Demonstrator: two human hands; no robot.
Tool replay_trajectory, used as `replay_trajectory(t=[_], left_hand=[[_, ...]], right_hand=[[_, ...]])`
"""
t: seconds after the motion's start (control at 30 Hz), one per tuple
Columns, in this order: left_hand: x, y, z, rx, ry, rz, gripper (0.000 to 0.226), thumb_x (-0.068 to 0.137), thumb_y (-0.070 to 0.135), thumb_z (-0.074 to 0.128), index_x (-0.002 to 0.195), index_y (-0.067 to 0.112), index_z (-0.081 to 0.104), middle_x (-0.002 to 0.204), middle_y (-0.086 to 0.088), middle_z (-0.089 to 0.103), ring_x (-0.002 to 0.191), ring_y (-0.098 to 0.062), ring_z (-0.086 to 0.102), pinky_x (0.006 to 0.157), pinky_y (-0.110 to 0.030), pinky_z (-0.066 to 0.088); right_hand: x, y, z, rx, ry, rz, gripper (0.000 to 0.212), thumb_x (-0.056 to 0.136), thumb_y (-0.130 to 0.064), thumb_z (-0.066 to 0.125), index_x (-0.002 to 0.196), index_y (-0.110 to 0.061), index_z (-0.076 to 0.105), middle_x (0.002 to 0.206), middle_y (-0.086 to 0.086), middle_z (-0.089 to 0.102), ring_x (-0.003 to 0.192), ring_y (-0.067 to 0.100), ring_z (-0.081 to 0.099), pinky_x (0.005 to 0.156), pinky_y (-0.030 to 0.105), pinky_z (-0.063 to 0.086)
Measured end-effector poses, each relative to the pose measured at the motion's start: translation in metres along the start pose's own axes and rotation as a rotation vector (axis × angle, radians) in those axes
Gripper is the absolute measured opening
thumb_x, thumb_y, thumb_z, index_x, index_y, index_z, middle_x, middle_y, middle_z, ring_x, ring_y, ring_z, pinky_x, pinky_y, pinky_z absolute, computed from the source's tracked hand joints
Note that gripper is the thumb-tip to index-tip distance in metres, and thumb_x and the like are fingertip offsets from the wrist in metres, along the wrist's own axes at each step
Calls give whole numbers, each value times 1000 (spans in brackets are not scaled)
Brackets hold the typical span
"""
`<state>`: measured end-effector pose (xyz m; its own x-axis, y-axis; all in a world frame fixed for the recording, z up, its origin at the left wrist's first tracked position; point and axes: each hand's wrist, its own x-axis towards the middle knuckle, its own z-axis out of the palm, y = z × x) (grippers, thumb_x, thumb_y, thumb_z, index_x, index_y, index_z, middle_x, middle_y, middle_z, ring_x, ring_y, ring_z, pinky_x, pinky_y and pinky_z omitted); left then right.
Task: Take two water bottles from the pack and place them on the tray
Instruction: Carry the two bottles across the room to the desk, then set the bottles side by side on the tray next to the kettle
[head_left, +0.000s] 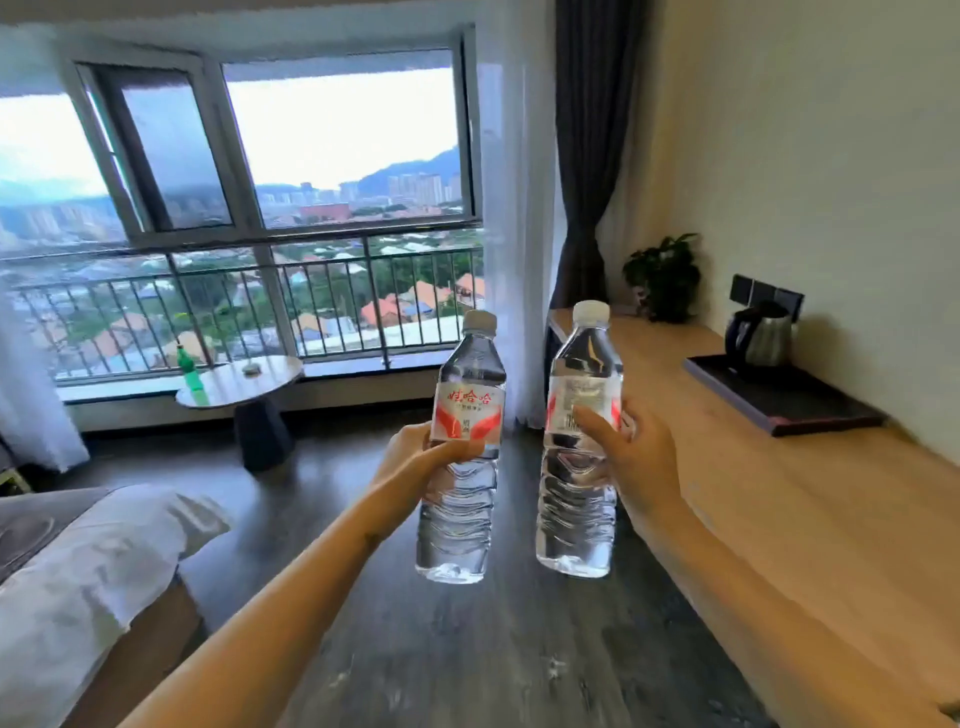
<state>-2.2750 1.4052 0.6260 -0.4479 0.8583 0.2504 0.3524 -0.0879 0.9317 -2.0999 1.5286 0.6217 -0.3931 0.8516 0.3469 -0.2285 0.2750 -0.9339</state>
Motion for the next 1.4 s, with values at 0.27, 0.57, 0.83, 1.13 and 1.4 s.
replay_trajectory(t=[0.27, 0.57, 0.83, 1.13, 1.4], left_hand=[[246, -35, 113, -113, -357, 2, 33, 60, 40, 67, 81, 14, 68, 71, 0, 75, 66, -16, 70, 67, -24, 56], [439, -74, 297, -141, -657, 103, 38, 52, 53, 67, 75, 23, 68, 67, 11, 75, 64, -6, 70, 57, -15, 52], [628, -105, 375, -95, -784, 117, 63, 52, 61, 64, 92, 13, 64, 82, 0, 72, 75, -16, 71, 70, -27, 57], [768, -143, 550, -113, -1138, 134, 31, 66, 41, 74, 92, 30, 63, 94, 7, 72, 87, -8, 70, 75, -24, 54], [781, -181, 676, -52, -1386, 228, 42, 65, 40, 78, 98, 34, 53, 98, 10, 65, 90, -7, 64, 84, -26, 51]], right_hand=[[161, 56, -84, -186, 317, 13, 15, 74, -30, 70, 88, -27, 66, 71, -6, 71, 61, 11, 68, 50, 25, 54], [319, 148, -211, -290, 588, -2, 14, 72, -35, 70, 84, -35, 63, 81, -8, 71, 64, 6, 69, 44, 16, 51], [462, 203, -281, -394, 709, 90, 15, 74, -36, 69, 86, -34, 61, 87, -8, 70, 74, -1, 67, 56, 9, 49], [542, 277, -381, -485, 1065, 245, 44, 53, -57, 69, 88, -34, 56, 83, -16, 66, 65, -12, 63, 45, 5, 45], [532, 308, -443, -511, 1292, 474, 55, 62, -36, 79, 106, -35, 45, 99, -11, 62, 90, 5, 61, 69, 23, 50]])
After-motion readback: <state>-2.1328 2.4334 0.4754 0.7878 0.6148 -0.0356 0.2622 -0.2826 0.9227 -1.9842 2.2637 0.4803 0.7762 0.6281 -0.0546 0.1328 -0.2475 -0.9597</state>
